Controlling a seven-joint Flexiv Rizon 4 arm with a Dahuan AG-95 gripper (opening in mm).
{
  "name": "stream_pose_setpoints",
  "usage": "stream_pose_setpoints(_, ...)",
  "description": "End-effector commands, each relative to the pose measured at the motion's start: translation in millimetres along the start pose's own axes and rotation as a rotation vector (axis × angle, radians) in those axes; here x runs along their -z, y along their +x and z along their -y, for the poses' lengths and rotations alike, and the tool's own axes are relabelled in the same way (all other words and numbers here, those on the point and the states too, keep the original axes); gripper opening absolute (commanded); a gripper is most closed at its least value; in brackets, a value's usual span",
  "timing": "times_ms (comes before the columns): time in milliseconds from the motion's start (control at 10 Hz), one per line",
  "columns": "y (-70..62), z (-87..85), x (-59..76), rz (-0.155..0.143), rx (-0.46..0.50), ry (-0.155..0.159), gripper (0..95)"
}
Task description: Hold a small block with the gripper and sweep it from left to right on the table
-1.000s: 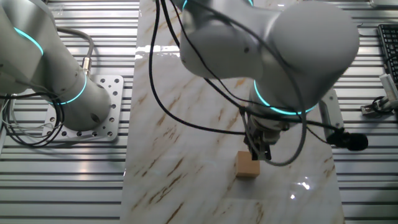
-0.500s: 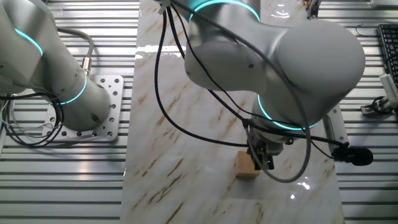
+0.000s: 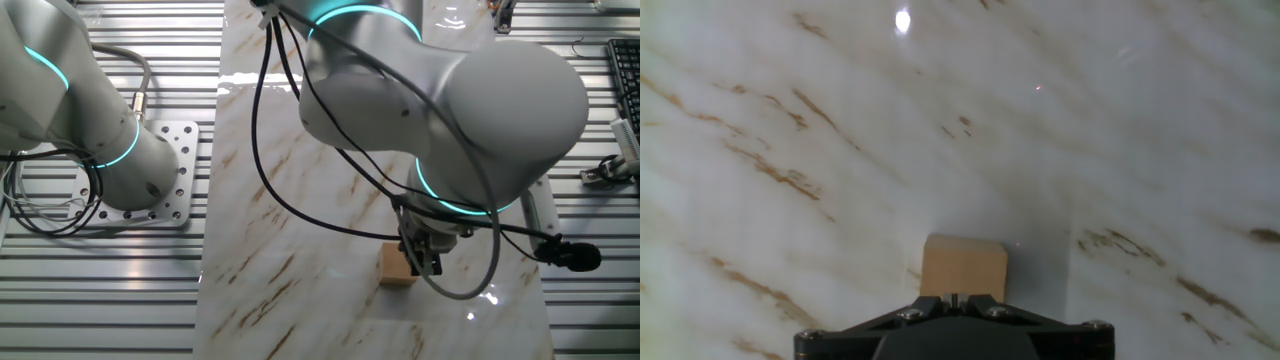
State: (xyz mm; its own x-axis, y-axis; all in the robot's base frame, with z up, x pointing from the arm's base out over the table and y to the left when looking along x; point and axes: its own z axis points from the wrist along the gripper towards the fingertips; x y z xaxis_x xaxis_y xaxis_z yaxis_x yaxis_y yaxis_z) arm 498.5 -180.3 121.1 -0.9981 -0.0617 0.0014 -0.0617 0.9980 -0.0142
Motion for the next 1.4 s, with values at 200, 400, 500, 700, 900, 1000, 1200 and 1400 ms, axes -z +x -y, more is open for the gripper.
stream_pose_setpoints(200, -3.0, 3.1, 1.2, 0.001, 0.015, 0.0, 38.0)
stream_pose_setpoints(400, -3.8, 4.2, 0.3, 0.001, 0.017, 0.001, 57.0)
stream_pose_setpoints(500, -4.6, 4.2, -0.8, 0.006, 0.017, 0.001, 57.0)
stream_pose_setpoints(700, -7.7, 4.3, -2.9, 0.017, 0.014, -0.001, 95.0)
stream_pose_setpoints(900, -9.9, 4.5, -3.2, 0.021, 0.006, 0.0, 95.0)
stream_pose_setpoints(1000, -11.6, 4.6, -3.0, 0.022, 0.009, -0.001, 95.0)
stream_pose_setpoints(1200, -12.6, 4.4, -5.7, 0.022, 0.011, -0.002, 76.0)
stream_pose_setpoints(1400, -12.4, 3.4, -12.2, 0.027, 0.007, 0.0, 76.0)
